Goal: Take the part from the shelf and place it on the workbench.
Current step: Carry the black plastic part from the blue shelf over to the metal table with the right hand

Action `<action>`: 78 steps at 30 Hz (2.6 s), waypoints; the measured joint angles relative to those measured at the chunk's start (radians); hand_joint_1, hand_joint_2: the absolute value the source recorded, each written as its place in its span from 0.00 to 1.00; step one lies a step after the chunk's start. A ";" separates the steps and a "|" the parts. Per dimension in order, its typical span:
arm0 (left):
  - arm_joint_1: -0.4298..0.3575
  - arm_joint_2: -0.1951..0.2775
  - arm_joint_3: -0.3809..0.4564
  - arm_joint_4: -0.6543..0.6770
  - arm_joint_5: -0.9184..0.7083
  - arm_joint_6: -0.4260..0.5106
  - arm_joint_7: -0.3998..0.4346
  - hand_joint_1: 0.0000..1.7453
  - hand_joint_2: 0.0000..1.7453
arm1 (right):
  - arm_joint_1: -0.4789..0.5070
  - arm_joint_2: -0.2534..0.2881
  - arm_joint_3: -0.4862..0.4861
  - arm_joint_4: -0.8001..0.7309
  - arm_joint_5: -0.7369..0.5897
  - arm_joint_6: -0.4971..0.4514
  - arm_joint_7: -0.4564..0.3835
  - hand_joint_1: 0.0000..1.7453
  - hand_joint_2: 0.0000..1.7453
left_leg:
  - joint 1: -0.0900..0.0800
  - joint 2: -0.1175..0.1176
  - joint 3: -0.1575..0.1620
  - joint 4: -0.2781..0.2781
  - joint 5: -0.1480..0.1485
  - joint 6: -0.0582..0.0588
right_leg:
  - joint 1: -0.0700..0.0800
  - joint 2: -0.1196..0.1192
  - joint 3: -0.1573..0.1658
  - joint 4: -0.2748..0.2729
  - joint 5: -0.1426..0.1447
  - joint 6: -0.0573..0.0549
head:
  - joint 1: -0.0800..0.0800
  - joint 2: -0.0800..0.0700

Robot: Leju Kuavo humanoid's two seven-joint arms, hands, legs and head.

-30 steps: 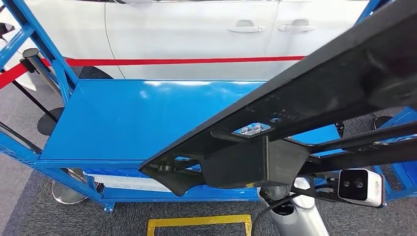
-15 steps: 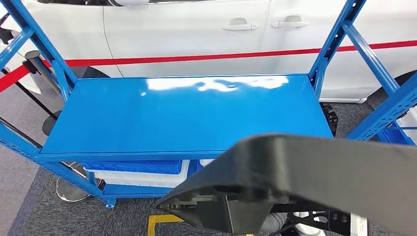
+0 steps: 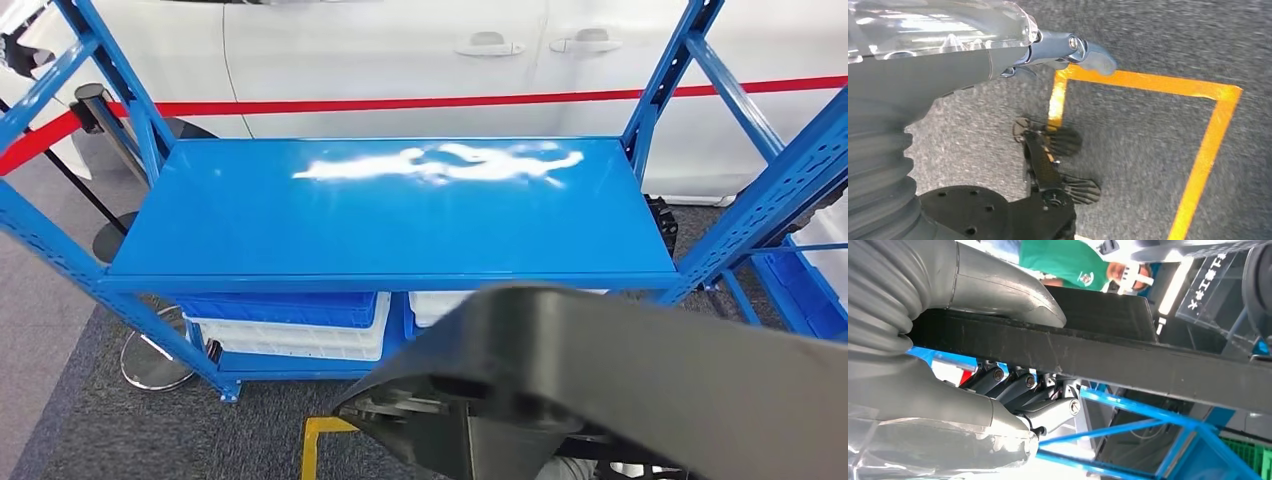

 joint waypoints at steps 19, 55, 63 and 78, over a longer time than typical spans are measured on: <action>-0.003 -0.020 -0.010 0.000 -0.002 -0.011 -0.006 0.00 1.00 | -0.054 -0.112 0.013 0.034 -0.025 -0.019 0.001 0.92 1.00 | 0.007 0.000 -0.214 0.267 -0.085 -0.050 | -0.005 -0.002 0.114 -0.059 -0.040 -0.044 | 0.001 0.000; -0.013 -0.024 -0.033 0.000 -0.022 0.029 0.021 0.00 1.00 | -0.099 -0.177 0.046 0.049 -0.020 -0.088 0.000 0.92 1.00 | 0.007 0.003 -0.085 0.083 0.026 -0.047 | -0.001 -0.005 0.132 -0.046 -0.070 -0.037 | -0.001 0.000; -0.012 -0.028 -0.012 0.000 0.022 0.073 0.039 0.00 1.00 | -0.099 -0.173 0.049 0.008 0.075 -0.087 -0.001 0.92 1.00 | 0.011 0.013 -0.055 -0.002 0.046 -0.010 | -0.003 0.003 0.059 0.093 -0.147 0.000 | 0.003 0.000; -0.007 -0.019 0.040 0.000 0.047 0.157 0.051 0.00 1.00 | -0.079 -0.147 0.150 -0.019 0.177 -0.173 0.000 0.92 1.00 | 0.006 0.029 -0.102 0.128 -0.047 -0.056 | -0.004 -0.012 0.089 -0.037 -0.039 -0.043 | 0.002 0.000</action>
